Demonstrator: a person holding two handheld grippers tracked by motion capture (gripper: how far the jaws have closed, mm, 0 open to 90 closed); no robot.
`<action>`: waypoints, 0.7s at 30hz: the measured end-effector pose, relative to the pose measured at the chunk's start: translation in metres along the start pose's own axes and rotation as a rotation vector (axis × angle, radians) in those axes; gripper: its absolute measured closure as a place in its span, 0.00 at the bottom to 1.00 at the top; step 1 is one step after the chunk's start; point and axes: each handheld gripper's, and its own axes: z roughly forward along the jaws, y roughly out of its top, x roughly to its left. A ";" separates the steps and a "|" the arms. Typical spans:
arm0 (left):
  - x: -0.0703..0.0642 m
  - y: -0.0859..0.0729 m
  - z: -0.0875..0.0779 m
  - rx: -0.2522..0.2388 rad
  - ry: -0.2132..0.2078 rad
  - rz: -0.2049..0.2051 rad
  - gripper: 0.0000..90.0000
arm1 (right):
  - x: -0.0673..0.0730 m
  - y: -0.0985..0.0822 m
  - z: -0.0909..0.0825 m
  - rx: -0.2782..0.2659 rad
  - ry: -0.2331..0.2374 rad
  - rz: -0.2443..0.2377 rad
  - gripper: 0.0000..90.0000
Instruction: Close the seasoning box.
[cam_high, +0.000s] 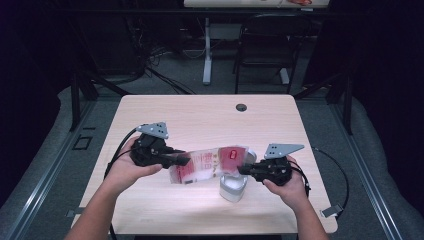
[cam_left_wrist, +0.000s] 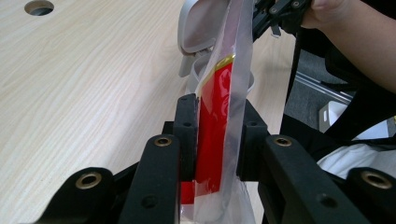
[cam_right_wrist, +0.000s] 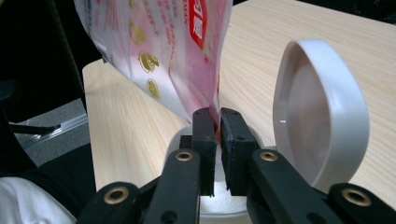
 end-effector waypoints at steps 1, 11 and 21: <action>0.001 -0.003 0.000 -0.005 0.001 -0.002 0.83 | 0.000 0.000 0.000 -0.004 -0.001 0.001 0.96; 0.010 -0.026 0.003 -0.044 -0.005 -0.037 0.82 | 0.002 0.003 -0.001 -0.049 0.016 0.007 0.98; 0.012 -0.039 0.002 -0.053 -0.003 -0.041 0.81 | 0.007 0.008 0.003 -0.045 0.007 -0.016 0.99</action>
